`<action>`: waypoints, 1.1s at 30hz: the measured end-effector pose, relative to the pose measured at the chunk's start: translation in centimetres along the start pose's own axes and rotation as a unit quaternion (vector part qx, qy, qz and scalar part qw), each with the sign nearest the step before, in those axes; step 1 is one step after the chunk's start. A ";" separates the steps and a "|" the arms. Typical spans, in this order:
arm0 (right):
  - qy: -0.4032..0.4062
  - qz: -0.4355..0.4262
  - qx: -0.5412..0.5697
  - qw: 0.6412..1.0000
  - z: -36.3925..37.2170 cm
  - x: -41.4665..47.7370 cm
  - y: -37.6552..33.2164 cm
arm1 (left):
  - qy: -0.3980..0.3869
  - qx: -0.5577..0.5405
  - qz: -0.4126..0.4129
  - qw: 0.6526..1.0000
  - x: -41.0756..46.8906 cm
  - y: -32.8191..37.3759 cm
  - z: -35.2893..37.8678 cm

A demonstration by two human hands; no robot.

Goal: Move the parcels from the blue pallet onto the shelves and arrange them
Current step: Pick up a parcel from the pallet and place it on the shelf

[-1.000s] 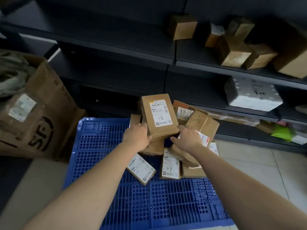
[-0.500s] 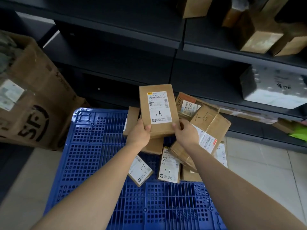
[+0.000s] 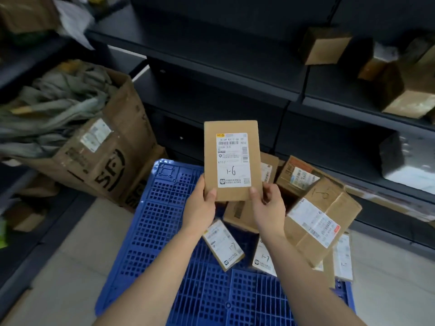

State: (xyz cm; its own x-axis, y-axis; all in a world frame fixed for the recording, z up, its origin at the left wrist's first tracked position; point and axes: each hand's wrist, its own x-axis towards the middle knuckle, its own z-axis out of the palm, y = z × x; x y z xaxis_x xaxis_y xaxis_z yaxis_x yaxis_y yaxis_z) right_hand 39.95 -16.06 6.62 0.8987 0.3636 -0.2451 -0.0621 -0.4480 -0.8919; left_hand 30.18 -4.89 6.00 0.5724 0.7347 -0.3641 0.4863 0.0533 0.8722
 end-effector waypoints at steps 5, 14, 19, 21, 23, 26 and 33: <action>-0.029 -0.070 0.018 0.997 4.4 -3.9 -4.5 | 0.068 -0.066 0.009 0.996 -3.0 0.0 -7.0; -0.129 -0.167 0.048 0.976 15.5 -14.2 -11.4 | 0.223 -0.115 0.029 0.968 -10.3 -1.3 -23.0; -0.193 -0.211 0.077 0.955 21.6 -21.1 -15.2 | 0.301 -0.101 0.028 0.948 -15.4 -3.2 -31.9; -0.215 -0.224 0.082 0.947 24.0 -24.0 -16.5 | 0.329 -0.093 0.022 0.939 -17.2 -4.3 -35.4; -0.239 -0.236 0.086 0.938 26.5 -26.9 -17.6 | 0.351 -0.090 0.010 0.932 -19.0 -5.6 -38.9; -0.273 -0.257 0.097 0.922 29.9 -31.1 -19.1 | 0.378 -0.097 0.006 0.921 -21.7 -7.5 -43.7; -0.340 -0.309 0.104 0.882 36.8 -39.0 -23.6 | 0.443 -0.090 0.015 0.892 -27.7 -8.9 -53.6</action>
State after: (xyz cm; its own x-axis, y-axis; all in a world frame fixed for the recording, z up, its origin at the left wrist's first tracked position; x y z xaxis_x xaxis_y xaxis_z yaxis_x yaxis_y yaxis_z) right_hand -9.60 10.43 23.23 0.3250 0.9234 0.2043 0.2069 0.1414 -0.9681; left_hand -25.41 10.49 25.81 -0.2011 0.9795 -0.0081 0.3201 0.0735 0.9445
